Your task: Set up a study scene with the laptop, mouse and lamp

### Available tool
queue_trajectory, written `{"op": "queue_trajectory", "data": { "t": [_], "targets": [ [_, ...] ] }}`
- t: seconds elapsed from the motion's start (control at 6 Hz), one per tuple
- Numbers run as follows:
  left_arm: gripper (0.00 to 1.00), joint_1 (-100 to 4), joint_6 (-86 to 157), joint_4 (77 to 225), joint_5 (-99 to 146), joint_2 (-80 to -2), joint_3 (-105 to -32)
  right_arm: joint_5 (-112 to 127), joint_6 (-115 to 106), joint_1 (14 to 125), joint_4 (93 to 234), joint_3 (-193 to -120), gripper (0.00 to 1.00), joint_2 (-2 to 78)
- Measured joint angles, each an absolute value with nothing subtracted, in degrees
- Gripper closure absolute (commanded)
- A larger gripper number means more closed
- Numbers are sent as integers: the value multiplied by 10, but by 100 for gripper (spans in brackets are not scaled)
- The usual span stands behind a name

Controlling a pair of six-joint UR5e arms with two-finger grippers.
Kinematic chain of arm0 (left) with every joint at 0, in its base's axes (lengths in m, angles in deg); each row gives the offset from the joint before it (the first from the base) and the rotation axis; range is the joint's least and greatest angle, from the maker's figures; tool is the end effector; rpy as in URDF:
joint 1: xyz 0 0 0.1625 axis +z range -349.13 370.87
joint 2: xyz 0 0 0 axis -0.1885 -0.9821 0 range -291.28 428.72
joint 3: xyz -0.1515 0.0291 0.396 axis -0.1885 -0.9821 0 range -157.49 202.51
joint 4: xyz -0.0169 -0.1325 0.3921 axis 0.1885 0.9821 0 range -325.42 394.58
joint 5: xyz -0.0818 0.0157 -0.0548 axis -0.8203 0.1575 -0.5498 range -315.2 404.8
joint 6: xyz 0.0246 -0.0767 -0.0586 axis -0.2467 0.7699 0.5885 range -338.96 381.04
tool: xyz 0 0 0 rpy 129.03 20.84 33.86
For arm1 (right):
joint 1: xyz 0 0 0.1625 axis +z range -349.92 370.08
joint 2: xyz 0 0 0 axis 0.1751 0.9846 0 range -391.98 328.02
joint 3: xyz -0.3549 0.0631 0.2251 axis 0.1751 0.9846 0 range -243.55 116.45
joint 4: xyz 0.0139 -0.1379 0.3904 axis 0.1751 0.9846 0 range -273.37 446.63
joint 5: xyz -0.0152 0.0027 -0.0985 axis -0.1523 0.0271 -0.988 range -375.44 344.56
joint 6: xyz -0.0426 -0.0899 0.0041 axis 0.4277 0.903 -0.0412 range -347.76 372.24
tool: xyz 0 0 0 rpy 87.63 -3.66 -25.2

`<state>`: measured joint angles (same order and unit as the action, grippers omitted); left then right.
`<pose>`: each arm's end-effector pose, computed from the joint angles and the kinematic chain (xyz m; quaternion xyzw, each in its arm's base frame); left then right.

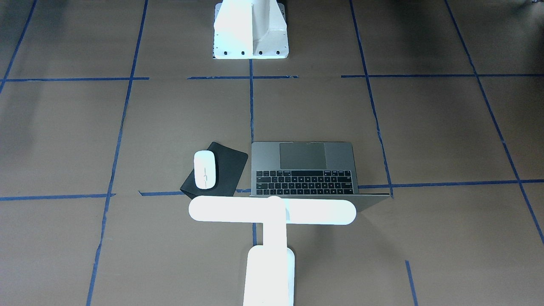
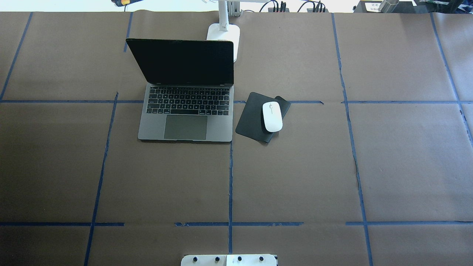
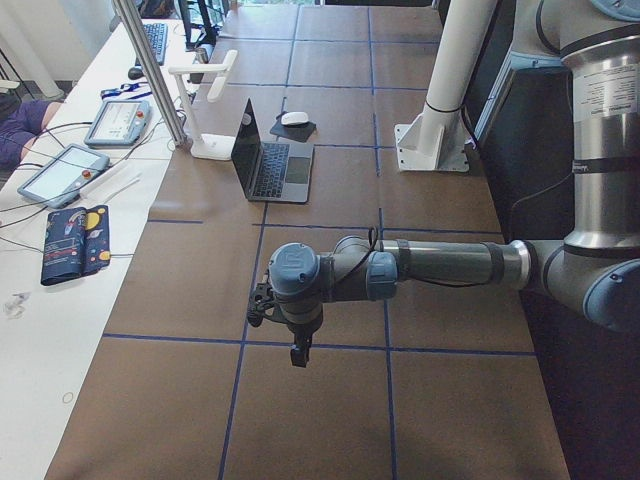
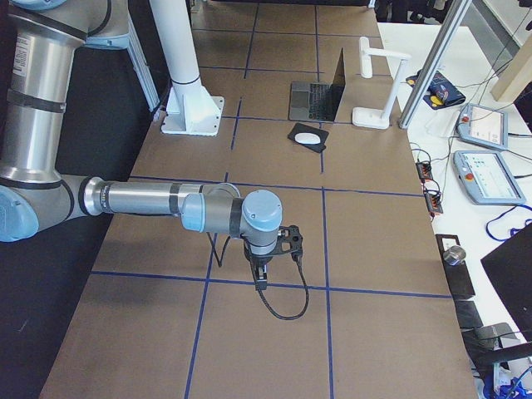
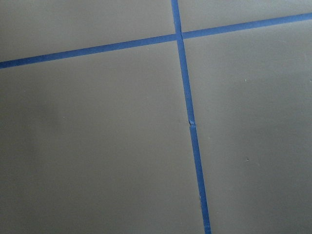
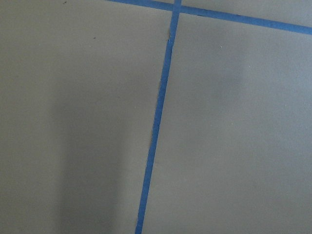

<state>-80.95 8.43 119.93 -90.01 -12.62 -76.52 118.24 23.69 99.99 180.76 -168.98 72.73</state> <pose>-0.0764 -0.4201 0.6580 0.0135 0.3822 0.0728 0.9211 0.0640 -0.3796 0.6465 0.0092 -0.3728 -0.0823 0.9242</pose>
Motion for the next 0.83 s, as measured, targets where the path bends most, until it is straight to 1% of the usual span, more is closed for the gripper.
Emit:
{"op": "queue_trajectory", "data": {
  "t": [0.83],
  "targets": [
    [0, -808, 81, 1198, -899, -119, -767, 1183, 240, 1000, 1808, -1691, 0, 729]
  ]
}}
